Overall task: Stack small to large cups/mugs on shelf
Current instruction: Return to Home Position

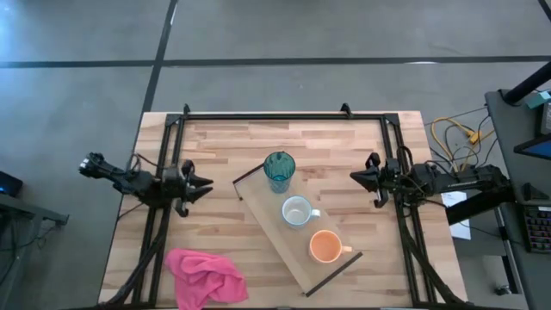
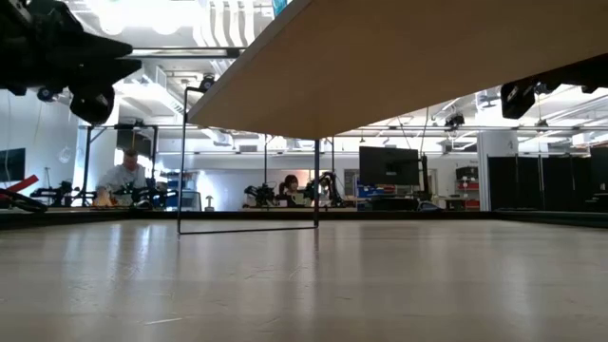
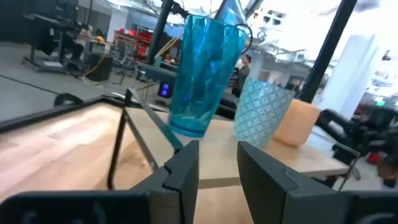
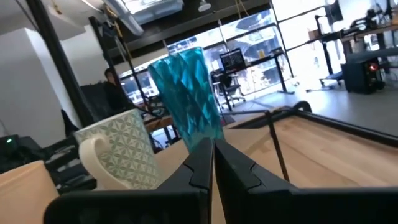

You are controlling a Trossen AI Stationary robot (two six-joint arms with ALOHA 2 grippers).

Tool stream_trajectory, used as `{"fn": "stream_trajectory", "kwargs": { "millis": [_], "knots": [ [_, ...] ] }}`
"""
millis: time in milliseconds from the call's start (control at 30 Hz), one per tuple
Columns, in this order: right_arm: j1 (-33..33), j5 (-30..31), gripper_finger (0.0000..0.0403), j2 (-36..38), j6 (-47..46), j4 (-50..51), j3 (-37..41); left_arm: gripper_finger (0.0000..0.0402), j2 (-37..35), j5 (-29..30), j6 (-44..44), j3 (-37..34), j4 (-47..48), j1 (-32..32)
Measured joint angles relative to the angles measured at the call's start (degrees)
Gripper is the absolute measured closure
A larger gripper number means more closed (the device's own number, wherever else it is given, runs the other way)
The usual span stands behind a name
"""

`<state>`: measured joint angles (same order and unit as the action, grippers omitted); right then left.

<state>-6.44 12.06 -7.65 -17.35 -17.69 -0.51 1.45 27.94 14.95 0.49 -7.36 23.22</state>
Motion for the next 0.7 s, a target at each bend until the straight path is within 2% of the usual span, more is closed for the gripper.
{"fn": "stream_trajectory", "kwargs": {
  "millis": [100, 200, 367, 500, 700],
  "knots": [
    [0.0, 0.0, 0.0394, 0.0, -1.2, 0.5, 0.0, 0.0306, 0.6, -0.4, 2.0, 0.1, 0.7, 0.0],
    [0.0, 0.0, 0.0394, 0.0, -1.8, 1.3, 0.0, 0.0306, 0.2, -0.5, -0.3, 0.0, -1.6, 0.0],
    [0.0, 0.0, 0.0394, -0.4, -1.9, 1.6, 0.0, 0.0306, 0.0, -0.9, -1.8, 0.0, -0.4, 0.0],
    [0.0, 0.0, 0.0394, -0.3, -0.5, 2.6, 0.0, 0.0306, 0.1, -0.2, -1.8, 0.0, 2.9, 0.0],
    [0.0, -0.5, 0.0394, -0.2, 2.9, 2.5, 0.0, 0.0306, 0.2, 1.2, -1.8, 0.0, 3.0, 0.0]
  ]
}}
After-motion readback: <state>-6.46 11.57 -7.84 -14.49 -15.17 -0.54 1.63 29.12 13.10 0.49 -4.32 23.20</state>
